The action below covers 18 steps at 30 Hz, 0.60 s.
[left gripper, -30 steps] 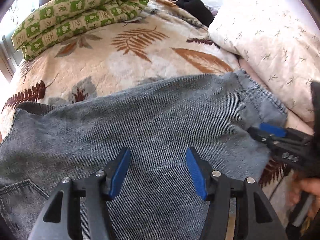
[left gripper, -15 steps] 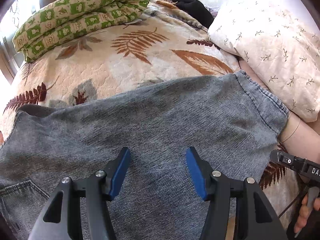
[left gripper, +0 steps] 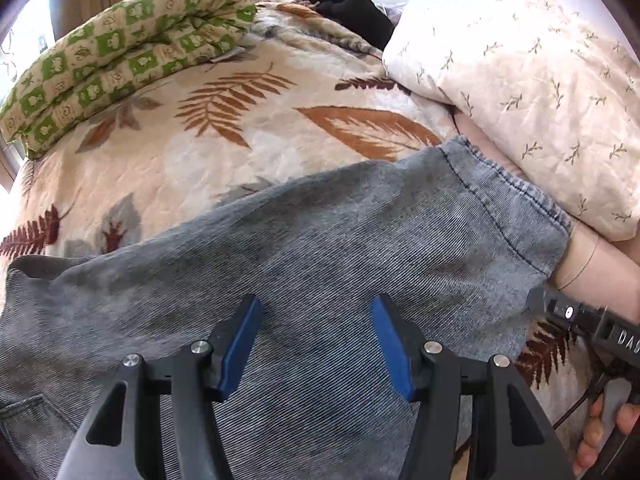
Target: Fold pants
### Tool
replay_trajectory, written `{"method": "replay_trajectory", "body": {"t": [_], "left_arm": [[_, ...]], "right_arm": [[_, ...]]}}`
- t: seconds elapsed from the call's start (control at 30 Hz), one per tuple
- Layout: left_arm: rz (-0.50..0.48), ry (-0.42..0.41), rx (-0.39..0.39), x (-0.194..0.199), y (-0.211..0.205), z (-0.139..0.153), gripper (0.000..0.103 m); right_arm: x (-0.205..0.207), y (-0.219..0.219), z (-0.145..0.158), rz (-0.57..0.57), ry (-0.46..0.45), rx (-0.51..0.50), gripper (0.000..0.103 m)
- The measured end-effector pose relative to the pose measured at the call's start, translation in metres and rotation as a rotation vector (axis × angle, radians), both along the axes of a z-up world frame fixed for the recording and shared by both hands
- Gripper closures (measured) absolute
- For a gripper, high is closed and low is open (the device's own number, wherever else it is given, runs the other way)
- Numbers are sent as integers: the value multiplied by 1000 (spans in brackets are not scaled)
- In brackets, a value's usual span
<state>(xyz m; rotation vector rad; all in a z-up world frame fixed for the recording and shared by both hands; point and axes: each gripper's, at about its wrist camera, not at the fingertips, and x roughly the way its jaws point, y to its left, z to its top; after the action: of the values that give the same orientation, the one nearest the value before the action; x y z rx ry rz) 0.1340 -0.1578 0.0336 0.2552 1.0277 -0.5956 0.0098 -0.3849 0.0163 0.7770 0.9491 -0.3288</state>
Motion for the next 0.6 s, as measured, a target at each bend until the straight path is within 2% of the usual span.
{"method": "replay_trajectory", "body": {"t": [0.2, 0.33, 0.4, 0.47, 0.53, 0.6], "left_arm": [[-5, -17, 21, -1, -4, -4, 43], [9, -29, -23, 0, -2, 8, 46], [-1, -45, -37, -1, -7, 14, 46], [-24, -37, -23, -2, -17, 11, 47], [-43, 0, 12, -2, -26, -3, 56], [-38, -24, 15, -4, -28, -8, 55]], "right_arm": [[12, -6, -5, -32, -28, -8, 33], [15, -6, -6, -29, -35, -19, 34], [15, -6, -7, -23, -33, -36, 39], [16, -9, -9, -27, -35, -42, 50], [17, -11, -10, -34, -37, -33, 56], [15, -13, -10, -37, -33, -28, 63]]}}
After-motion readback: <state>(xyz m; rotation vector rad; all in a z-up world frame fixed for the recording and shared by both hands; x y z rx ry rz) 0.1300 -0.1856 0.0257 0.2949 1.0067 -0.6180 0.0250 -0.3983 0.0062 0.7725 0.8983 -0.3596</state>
